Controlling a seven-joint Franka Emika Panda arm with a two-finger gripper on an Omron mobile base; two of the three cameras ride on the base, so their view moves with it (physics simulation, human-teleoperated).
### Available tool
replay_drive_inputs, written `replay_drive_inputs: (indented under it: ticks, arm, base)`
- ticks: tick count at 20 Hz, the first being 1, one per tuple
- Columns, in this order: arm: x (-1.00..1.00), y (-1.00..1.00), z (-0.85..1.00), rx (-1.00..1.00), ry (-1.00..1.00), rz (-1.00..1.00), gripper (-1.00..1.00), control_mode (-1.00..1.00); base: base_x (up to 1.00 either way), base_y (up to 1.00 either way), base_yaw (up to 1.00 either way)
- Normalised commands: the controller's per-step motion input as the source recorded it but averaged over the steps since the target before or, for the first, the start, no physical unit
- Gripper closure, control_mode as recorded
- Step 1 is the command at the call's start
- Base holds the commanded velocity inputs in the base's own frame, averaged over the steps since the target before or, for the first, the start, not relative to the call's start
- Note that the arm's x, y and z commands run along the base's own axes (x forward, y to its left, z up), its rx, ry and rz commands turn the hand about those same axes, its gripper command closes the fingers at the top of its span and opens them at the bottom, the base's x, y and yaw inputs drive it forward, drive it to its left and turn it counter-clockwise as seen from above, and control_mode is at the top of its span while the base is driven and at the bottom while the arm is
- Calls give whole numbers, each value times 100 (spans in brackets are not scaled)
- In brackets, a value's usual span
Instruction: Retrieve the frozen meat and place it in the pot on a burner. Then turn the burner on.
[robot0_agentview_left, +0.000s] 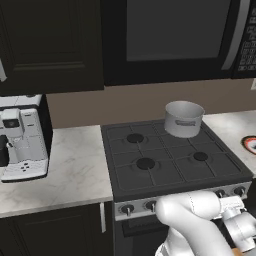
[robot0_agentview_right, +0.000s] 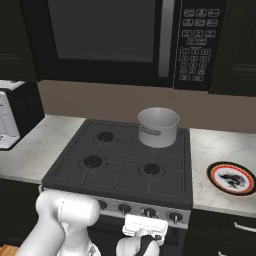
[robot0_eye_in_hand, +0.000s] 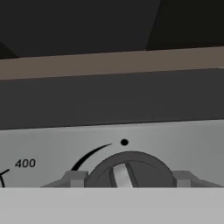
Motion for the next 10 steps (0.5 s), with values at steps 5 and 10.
replay_drive_inputs:
  ticks: [5,10]
  arm:
    - [0,18,0,-3,0,2,100,-100]
    - [0,5,0,-14,0,6,100,-100]
  base:
    - [0,0,0]
    - [0,0,0]
